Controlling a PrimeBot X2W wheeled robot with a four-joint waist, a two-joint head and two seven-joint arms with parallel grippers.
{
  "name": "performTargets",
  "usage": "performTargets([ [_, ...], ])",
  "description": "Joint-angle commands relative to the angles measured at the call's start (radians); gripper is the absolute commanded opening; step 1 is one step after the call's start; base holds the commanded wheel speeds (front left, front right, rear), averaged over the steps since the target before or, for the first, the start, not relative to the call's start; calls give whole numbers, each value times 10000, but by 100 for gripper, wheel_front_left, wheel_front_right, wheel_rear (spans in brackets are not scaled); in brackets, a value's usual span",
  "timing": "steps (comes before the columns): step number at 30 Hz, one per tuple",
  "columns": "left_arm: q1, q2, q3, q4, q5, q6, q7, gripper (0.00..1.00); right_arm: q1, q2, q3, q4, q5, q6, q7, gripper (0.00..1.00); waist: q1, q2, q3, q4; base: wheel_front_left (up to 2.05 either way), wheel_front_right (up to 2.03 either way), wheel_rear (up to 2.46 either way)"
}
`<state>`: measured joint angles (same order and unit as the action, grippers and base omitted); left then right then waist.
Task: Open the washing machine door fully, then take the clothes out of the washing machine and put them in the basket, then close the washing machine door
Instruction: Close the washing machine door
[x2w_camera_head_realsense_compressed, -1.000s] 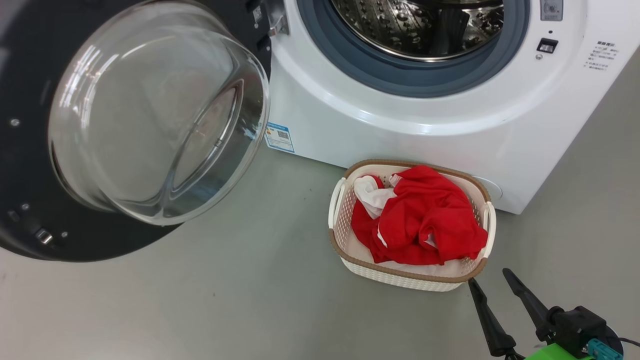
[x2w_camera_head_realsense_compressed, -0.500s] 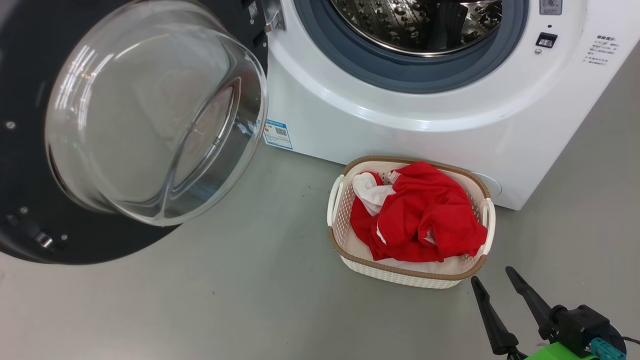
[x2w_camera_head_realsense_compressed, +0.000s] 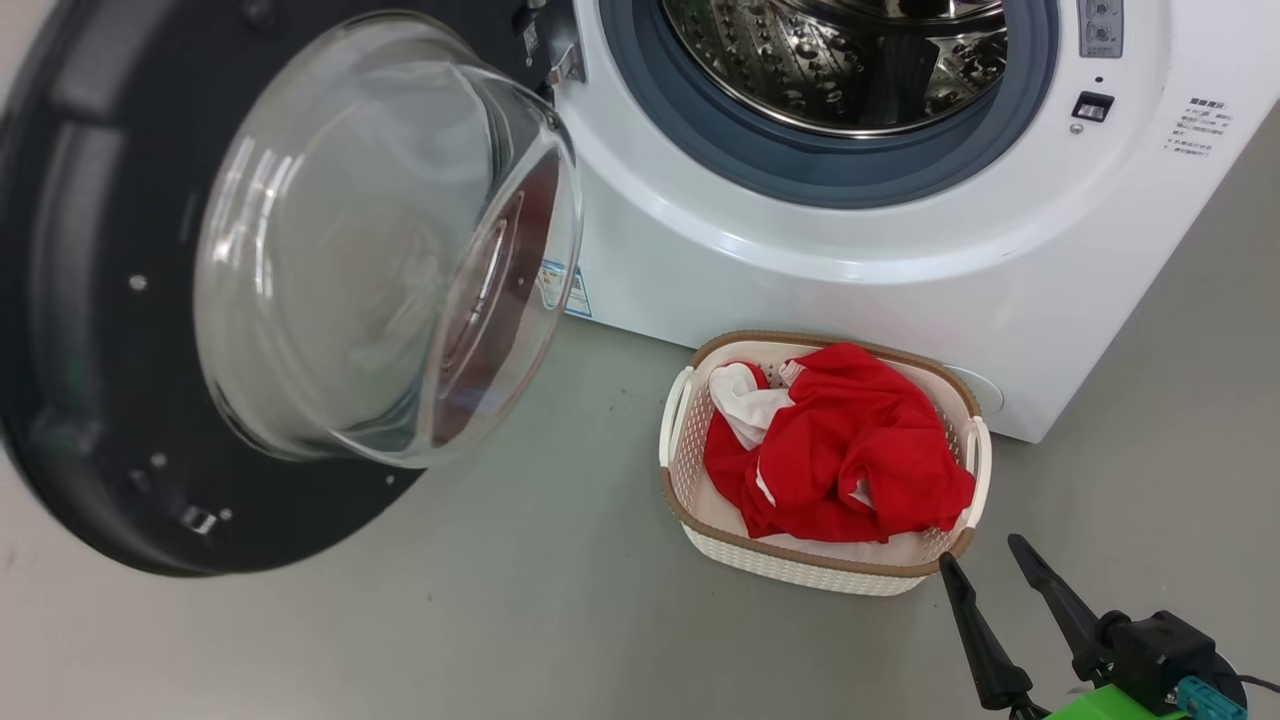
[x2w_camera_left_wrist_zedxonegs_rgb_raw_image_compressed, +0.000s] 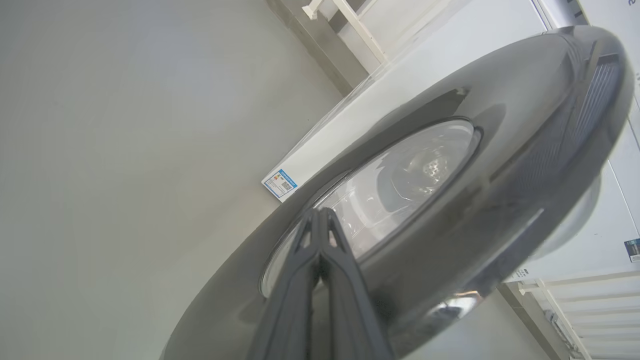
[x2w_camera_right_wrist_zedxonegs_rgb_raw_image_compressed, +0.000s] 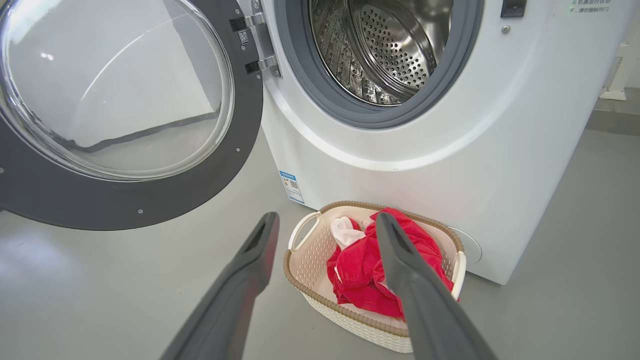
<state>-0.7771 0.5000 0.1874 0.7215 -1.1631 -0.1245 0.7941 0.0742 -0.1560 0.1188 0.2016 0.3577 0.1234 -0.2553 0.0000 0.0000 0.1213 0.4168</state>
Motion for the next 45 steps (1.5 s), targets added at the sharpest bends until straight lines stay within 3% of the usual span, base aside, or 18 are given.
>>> performTargets([
  [1,125,514,55,-465,-221,-61,200,0,-252,-86,218,-192,-113,73,-65,100,0,0,-36,-6,0,0,0],
  [23,1879,973,-1754,-4102,-2277,-61,748,0,-52,147,276,-126,-88,73,-65,100,0,0,-579,-259,0,0,0],
  [45,2081,324,-3305,-6281,-2978,-61,-203,0,6,279,241,-165,-96,73,-65,100,0,0,-679,-614,0,0,0],
])
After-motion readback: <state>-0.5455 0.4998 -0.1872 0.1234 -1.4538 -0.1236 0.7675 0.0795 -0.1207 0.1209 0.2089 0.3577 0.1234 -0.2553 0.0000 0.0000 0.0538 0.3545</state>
